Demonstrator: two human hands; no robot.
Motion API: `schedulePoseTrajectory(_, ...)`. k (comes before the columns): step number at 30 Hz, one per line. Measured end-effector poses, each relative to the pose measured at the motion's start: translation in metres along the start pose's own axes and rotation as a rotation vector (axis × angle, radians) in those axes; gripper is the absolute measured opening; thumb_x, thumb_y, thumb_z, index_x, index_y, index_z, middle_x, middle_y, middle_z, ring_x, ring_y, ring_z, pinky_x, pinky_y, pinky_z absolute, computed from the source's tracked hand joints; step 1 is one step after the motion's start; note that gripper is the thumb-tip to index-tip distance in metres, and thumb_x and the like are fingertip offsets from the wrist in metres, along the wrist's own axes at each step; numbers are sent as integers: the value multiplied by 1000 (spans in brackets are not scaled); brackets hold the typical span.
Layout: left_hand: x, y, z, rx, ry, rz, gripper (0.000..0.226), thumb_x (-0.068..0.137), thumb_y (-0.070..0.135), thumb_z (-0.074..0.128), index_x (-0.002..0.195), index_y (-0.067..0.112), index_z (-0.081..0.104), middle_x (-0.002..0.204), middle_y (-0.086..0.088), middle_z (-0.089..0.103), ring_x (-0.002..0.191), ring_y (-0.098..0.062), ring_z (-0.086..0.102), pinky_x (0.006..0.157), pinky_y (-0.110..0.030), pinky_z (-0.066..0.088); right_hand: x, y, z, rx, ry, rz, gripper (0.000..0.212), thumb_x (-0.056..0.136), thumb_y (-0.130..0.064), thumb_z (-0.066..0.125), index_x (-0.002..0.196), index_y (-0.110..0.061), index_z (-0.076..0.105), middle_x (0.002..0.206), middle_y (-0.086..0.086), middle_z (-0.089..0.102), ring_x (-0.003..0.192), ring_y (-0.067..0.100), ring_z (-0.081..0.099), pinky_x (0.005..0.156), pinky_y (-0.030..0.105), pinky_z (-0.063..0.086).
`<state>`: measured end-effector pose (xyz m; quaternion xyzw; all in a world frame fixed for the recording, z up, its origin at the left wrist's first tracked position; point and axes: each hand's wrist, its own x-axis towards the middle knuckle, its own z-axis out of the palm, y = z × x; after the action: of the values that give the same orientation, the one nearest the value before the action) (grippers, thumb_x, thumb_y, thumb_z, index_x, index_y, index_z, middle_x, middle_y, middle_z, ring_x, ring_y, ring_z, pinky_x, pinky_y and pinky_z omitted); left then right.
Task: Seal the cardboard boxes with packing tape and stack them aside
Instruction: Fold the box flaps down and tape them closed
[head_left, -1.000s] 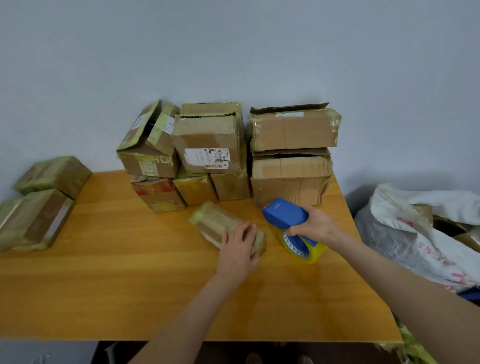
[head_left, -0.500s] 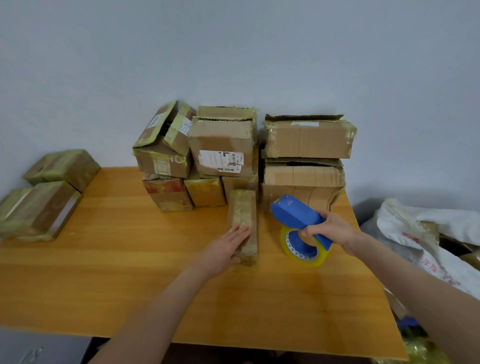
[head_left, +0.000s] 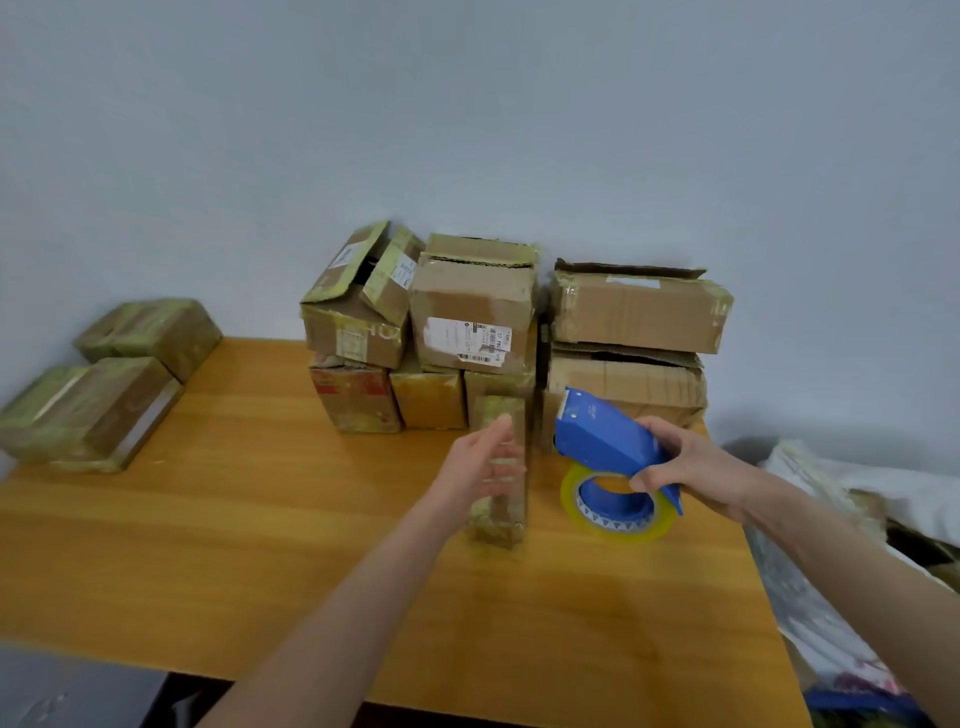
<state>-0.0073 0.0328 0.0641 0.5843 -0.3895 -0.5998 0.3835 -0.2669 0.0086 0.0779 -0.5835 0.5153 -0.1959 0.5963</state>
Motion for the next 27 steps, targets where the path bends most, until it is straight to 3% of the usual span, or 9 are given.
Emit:
schedulePoseTrajectory(4,-8,12,13,-73,-47,-54,49,91,54,50,109,11,62,96,-4,67,81,-17,62,70,-27,53,1,-5,6,-24,-34,-20,74,42,-30,81,113,-26,60,105,0,66,98,19,66,81,32,50)
schedulePoseTrajectory(8,-6,9,13,-72,-20,-66,29,91,39,60,99,11,65,84,0,63,72,-12,57,65,-23,50,2,-6,11,-53,-67,-23,74,44,-30,81,116,-26,60,108,1,66,100,19,65,83,32,51)
schedulePoseTrajectory(13,-4,0,1,-31,5,-111,15,93,25,62,95,12,69,83,2,67,77,-14,57,71,-27,48,4,-6,15,-76,-85,-12,73,45,-31,80,115,-27,60,109,1,66,99,17,65,82,30,50)
schedulePoseTrajectory(18,-4,-3,-4,-167,41,-220,31,99,32,45,98,11,68,95,-3,70,77,-16,57,66,-27,47,9,-5,18,-122,-79,-4,74,44,-32,80,115,-28,59,111,3,65,101,19,64,88,34,52)
schedulePoseTrajectory(21,-6,-3,-6,-64,55,-211,30,95,40,55,93,14,70,89,1,71,76,-13,57,66,-24,48,10,-7,20,-176,-80,-13,67,49,-27,79,113,-29,58,109,1,64,99,18,64,82,29,51)
schedulePoseTrajectory(27,1,-14,-9,121,197,-132,9,89,15,66,88,8,71,73,-4,67,62,-11,55,57,-21,45,13,-11,29,-398,-85,-114,70,52,-38,77,117,-38,49,109,-8,59,94,9,62,70,19,50)
